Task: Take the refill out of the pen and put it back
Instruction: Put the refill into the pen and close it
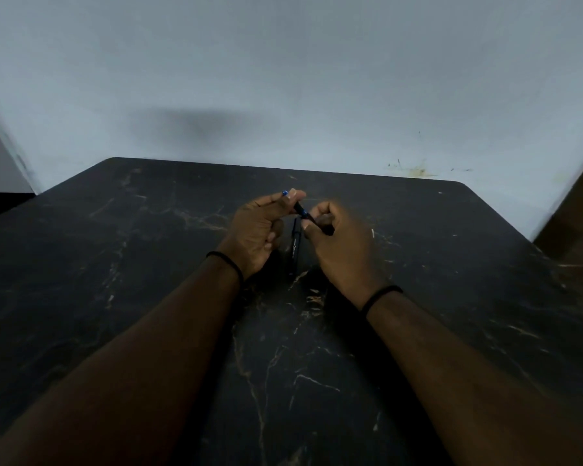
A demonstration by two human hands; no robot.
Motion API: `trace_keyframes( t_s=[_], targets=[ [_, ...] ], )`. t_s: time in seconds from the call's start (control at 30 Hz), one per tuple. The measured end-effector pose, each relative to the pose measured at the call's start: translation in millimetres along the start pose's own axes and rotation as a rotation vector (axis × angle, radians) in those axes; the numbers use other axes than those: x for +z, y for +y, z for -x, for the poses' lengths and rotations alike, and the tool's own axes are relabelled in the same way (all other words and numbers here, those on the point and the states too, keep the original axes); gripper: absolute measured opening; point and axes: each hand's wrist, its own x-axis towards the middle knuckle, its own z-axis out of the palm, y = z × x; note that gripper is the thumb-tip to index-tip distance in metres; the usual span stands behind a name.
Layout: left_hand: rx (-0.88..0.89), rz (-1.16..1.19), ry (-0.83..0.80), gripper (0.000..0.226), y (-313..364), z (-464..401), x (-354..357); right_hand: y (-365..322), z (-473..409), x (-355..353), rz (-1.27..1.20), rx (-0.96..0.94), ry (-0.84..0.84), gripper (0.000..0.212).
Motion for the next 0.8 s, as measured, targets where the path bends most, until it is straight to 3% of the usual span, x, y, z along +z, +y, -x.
trace_keyframes(
  t_s=[0.13,0.23,0.4,0.63,0.73,0.8],
  targets=[
    [0.010,-0.030,-0.019,0.019,-0.8,1.1,-0.2,-2.9,3.2,-0.2,0.004,0.001,-0.005,0.008],
    [0.014,-0.051,-0.004,0.020,0.6,2.4,2.1,-1.8,2.6,-2.1,0.127,-0.025,-0.022,0.025],
    [0.044,-0.074,0.094,0.021,4.1,5.3,5.2,-0.1,3.8,-1.8,0.065,-0.019,0.011,0.007],
    [0.190,-0.180,0.430,0.036,10.2,2.4,3.6,5.3,1.2,2.1,0.164,-0.116,0.067,0.016],
    [0.270,-0.285,0.613,0.040,11.4,-3.4,-1.3,6.3,-1.2,0.1,0.183,-0.119,0.070,0.023],
    [0.303,-0.476,0.688,0.042,12.3,-5.2,-8.7,6.3,-1.0,-0.4,0.170,-0.115,0.088,0.024]
  ],
)
